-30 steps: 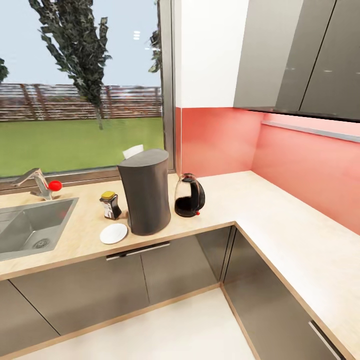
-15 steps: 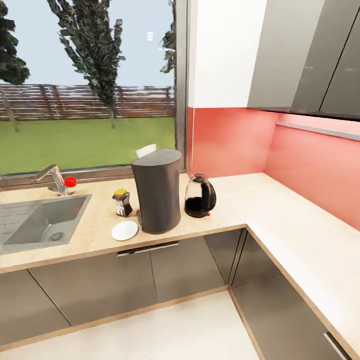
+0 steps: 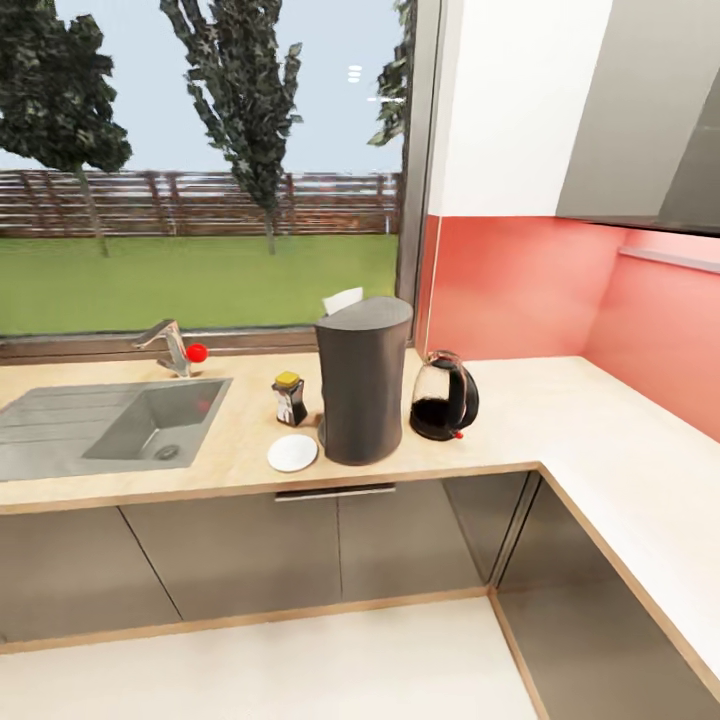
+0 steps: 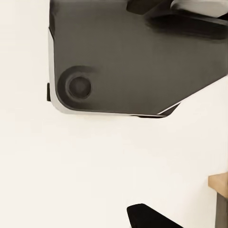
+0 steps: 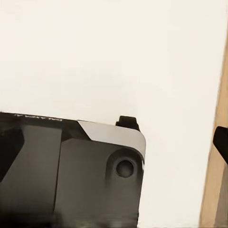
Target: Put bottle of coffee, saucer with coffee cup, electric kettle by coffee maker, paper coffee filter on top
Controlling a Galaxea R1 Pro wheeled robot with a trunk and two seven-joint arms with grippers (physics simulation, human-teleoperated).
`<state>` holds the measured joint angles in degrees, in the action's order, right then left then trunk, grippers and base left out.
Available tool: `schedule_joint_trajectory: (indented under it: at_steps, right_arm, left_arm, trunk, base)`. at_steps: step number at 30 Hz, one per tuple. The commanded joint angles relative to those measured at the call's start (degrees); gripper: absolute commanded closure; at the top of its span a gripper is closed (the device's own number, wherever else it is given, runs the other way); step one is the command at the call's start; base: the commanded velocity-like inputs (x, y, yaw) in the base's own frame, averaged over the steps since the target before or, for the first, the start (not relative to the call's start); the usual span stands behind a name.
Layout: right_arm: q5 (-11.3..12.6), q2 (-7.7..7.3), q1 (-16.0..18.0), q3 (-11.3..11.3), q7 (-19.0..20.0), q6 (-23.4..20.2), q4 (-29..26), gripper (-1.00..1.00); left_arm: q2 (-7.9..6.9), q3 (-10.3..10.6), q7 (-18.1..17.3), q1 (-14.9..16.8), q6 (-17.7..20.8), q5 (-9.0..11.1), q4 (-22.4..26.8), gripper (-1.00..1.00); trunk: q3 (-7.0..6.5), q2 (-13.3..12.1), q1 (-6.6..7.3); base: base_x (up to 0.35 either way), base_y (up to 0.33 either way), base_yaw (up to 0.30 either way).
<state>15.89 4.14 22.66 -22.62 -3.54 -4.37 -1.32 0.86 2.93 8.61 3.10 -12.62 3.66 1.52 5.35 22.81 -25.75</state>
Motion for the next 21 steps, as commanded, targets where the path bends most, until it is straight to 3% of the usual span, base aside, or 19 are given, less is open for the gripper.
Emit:
schedule_joint_trajectory:
  at_steps: [1,6,21]
  right_arm:
    - [0.49,-0.01,0.01,-0.50,-0.27,-0.91,-0.15,-1.00]
    - [0.46,-0.01,0.01,-0.50,-0.38,-3.26,-0.17,-1.00]
    - [0.38,-0.07,0.01,-0.56,-0.33,-3.81,-0.08,-1.00]
  left_arm:
    - [0.02,0.33,0.18,0.06,-0.21,0.38,-0.07,-1.00]
    - [0.10,0.32,0.18,0.06,-0.21,0.38,-0.08,-1.00]
    - [0.11,0.32,0.18,0.06,-0.21,0.38,-0.11,-1.00]
  trunk:
    - [0.12,0.11,-0.03]
    - [0.12,0.11,-0.03]
    - [0.12,0.11,-0.03]
  base:
    - [0.000,0.000,0.279]
    - [0.000,0.000,0.279]
    - [0.000,0.000,0.274]
